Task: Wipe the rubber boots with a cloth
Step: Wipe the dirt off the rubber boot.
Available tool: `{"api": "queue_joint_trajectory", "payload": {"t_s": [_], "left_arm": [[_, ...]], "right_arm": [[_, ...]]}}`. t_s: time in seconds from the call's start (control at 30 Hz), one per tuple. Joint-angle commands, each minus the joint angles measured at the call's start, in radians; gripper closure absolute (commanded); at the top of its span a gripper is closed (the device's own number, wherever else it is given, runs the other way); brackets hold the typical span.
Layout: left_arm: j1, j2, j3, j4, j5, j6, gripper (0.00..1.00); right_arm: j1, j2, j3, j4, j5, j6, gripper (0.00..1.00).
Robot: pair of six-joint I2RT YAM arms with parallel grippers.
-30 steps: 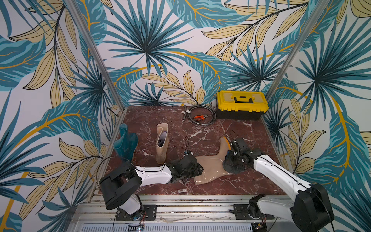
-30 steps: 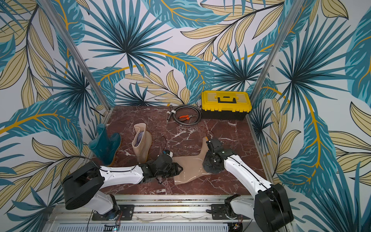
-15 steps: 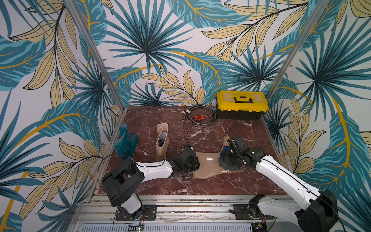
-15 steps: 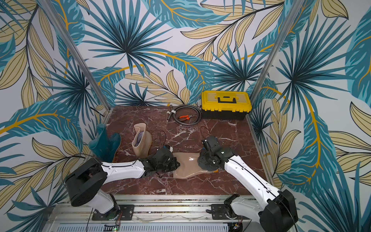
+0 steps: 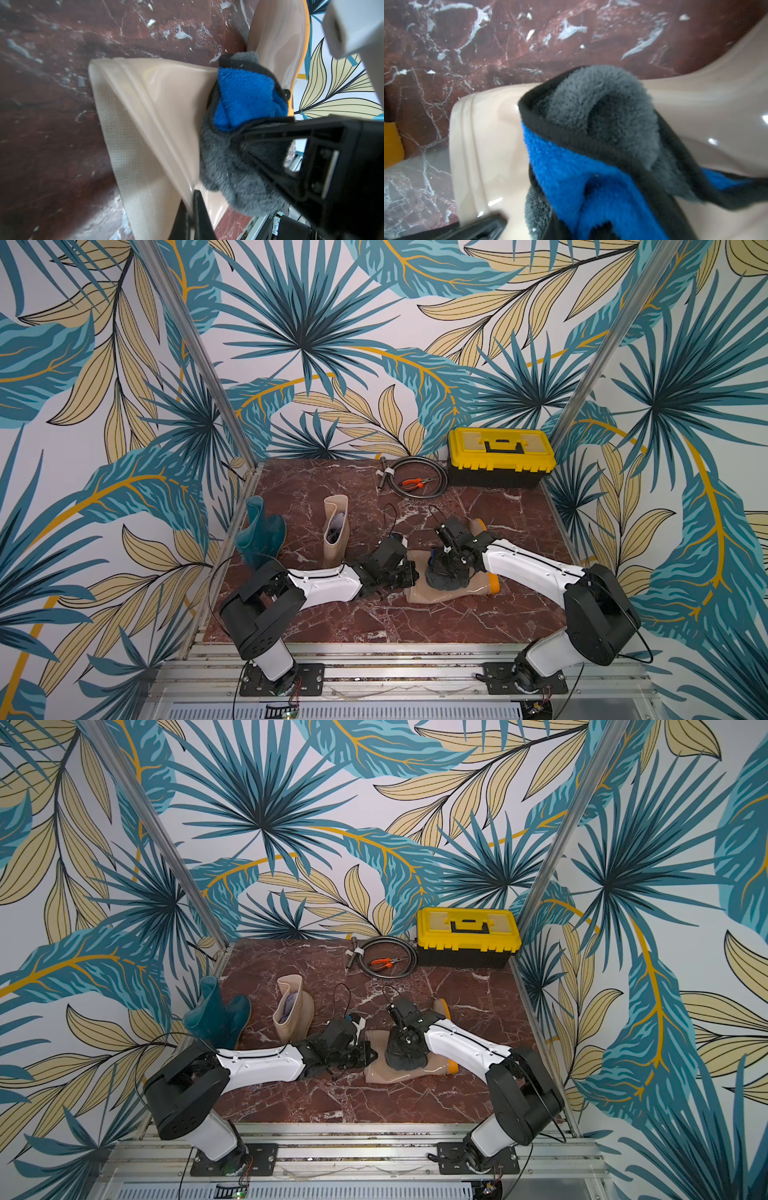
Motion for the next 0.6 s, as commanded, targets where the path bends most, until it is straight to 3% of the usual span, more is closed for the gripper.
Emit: {"api": "queue_joint_trajectory", "payload": {"t_s": [0.0, 0.1, 0.23, 0.47, 0.57], "left_arm": [[0.003, -0.078, -0.023, -0.005, 0.004, 0.034, 1.0], [0.005, -0.097, -0.032, -0.053, 0.002, 0.059, 1.0], [0.007, -0.108, -0.032, -0.097, -0.001, 0.085, 1.0], [0.012, -0.078, 0.032, -0.207, -0.007, 0.192, 1.0], [0.038, -0.078, 0.065, -0.292, -0.011, 0.257, 1.0]], "right_arm": [[-0.051, -0.104, -0.088, -0.083, 0.093, -0.003, 1.0], [-0.106, -0.2, -0.164, -0.108, 0.097, 0.005, 1.0], [-0.102, -0.244, -0.156, -0.135, 0.081, 0.011, 1.0], [0.081, -0.081, -0.018, 0.089, -0.038, 0.048, 1.0], [0.136, 0.043, 0.096, 0.146, -0.13, -0.001, 1.0]]}}
